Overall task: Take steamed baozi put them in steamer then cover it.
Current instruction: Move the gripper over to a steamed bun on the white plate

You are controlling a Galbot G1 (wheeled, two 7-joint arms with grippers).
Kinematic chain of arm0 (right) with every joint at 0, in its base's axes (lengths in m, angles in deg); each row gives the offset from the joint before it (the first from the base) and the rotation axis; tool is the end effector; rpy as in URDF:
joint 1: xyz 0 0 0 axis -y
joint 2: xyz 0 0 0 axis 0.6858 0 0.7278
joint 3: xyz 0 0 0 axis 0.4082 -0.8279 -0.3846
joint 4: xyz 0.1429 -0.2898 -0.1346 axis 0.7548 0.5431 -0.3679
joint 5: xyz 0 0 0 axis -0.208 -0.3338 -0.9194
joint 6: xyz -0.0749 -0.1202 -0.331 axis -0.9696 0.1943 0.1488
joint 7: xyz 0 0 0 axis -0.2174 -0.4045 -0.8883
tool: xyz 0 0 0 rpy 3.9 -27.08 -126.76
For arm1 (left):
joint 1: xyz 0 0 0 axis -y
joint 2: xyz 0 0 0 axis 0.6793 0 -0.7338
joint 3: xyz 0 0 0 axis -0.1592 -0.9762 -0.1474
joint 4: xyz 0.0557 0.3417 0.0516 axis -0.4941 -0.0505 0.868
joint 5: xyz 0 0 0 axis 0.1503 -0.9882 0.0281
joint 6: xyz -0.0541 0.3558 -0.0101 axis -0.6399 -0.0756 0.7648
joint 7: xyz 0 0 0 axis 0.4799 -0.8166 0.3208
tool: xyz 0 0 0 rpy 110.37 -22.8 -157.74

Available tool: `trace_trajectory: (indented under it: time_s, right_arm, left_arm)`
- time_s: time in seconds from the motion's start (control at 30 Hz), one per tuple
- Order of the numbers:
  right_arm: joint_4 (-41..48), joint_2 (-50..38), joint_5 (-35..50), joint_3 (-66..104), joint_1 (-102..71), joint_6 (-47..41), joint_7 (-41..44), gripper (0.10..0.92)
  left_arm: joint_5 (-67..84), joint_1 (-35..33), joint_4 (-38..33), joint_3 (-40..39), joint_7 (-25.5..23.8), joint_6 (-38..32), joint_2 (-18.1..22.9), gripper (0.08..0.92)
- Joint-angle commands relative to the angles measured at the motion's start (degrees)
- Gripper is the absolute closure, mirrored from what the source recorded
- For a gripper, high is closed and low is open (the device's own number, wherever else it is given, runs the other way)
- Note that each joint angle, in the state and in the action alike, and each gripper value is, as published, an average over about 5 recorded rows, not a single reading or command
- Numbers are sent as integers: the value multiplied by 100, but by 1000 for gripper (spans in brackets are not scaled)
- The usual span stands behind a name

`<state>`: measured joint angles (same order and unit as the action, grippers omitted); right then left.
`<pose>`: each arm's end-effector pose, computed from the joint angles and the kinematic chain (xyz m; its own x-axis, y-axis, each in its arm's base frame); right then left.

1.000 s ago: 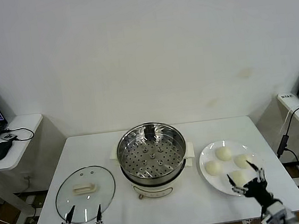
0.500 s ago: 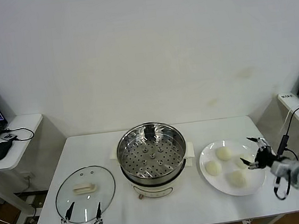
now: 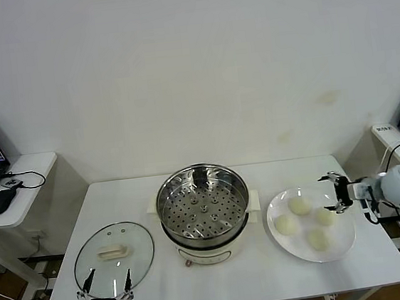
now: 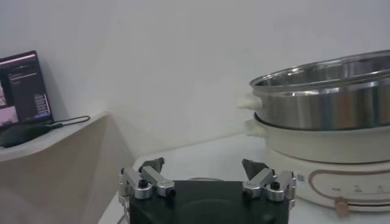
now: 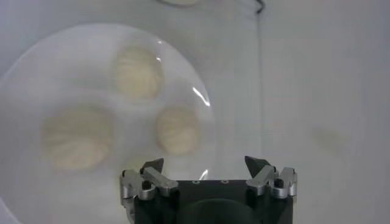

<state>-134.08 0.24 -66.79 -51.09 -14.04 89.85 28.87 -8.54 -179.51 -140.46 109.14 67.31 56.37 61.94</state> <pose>0.4615 -0.2371 -0.1979 -0.4655 -0.2301 0.8546 -0.8611 -0.1051 -0.4974 0.0994 0.0754 -0.3327 -0.9879 -0.0407 0.1498 -0.0027 0.9694 0.2455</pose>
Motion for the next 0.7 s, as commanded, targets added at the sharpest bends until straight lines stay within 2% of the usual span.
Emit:
trace_trajectory:
  time_s: [0.03, 0.7]
  right_arm:
    - [1160, 422, 160, -2155, 1828, 88, 496, 203]
    - [2139, 1377, -98, -2334, 1858, -234, 214, 214]
  left_arm:
    - [-22, 13, 2, 31, -6, 9, -4, 177]
    - [-17, 10, -22, 188, -12, -15, -5, 177]
